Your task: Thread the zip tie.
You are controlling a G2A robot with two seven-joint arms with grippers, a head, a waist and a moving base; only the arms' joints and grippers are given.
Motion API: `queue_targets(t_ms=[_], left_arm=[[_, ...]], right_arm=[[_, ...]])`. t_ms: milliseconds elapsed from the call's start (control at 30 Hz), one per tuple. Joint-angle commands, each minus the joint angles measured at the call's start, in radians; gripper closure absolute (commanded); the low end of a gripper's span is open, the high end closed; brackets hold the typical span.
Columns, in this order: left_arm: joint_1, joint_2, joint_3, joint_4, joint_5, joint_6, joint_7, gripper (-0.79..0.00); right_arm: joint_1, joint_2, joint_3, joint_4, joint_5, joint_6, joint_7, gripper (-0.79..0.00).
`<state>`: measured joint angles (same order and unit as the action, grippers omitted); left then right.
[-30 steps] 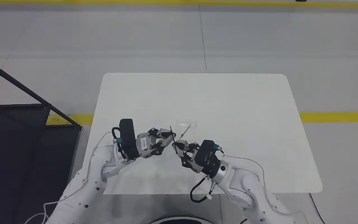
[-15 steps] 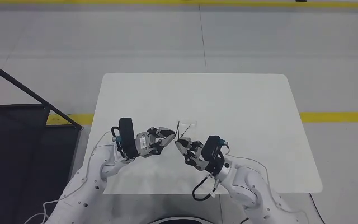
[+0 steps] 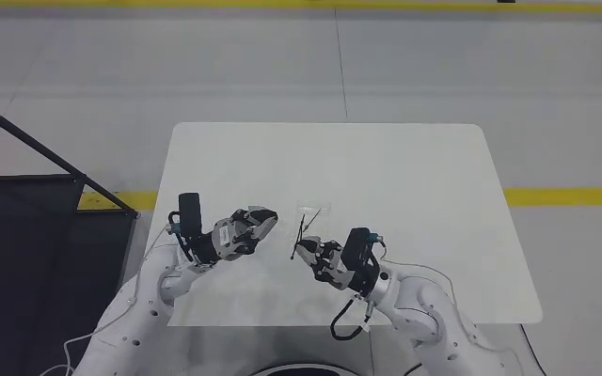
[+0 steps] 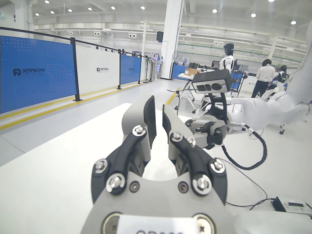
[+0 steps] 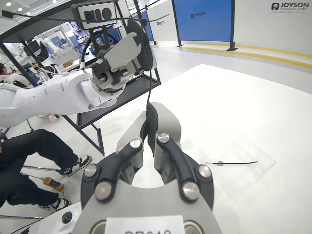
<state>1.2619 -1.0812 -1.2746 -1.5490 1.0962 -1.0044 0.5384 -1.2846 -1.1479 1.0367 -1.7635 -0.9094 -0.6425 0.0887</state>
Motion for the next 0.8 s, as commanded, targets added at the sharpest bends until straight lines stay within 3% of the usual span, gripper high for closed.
queue_targets(t_ms=[0, 67, 133, 167, 200, 267, 333, 600, 767], left_arm=[[-0.003, 0.002, 0.008, 0.013, -0.054, -0.008, -0.010, -0.154], [-0.008, 0.008, 0.030, 0.021, -0.128, -0.008, -0.033, -0.197], [-0.020, 0.018, 0.053, 0.035, -0.211, -0.008, -0.086, -0.308], [-0.027, 0.023, 0.065, 0.036, -0.251, -0.008, -0.117, -0.480], [-0.032, 0.029, 0.078, 0.042, -0.296, -0.008, -0.152, -0.785], [-0.048, 0.042, 0.084, 0.065, -0.384, -0.008, -0.240, -0.785], [-0.048, 0.042, 0.084, 0.065, -0.384, -0.008, -0.240, -0.785], [-0.047, 0.041, 0.085, 0.063, -0.387, -0.005, -0.241, -0.785], [-0.038, 0.037, 0.121, 0.065, -0.586, -0.008, -0.312, -0.785]], right_arm=[[0.006, 0.003, 0.006, 0.014, 0.018, -0.060, 0.017, 0.000], [0.015, 0.007, 0.013, 0.034, 0.040, -0.123, 0.029, 0.000], [0.033, 0.010, 0.014, 0.060, 0.067, -0.209, 0.048, 0.000], [0.042, 0.012, 0.016, 0.075, 0.083, -0.241, 0.056, 0.000], [0.051, 0.013, 0.014, 0.088, 0.098, -0.272, 0.071, 0.000], [0.072, 0.016, 0.012, 0.112, 0.135, -0.318, 0.104, 0.000], [0.082, 0.019, 0.023, 0.135, 0.169, -0.279, 0.135, 0.000], [0.082, 0.019, 0.023, 0.135, 0.169, -0.279, 0.135, 0.000], [0.084, 0.017, 0.016, 0.139, 0.166, -0.257, 0.144, 0.000]])
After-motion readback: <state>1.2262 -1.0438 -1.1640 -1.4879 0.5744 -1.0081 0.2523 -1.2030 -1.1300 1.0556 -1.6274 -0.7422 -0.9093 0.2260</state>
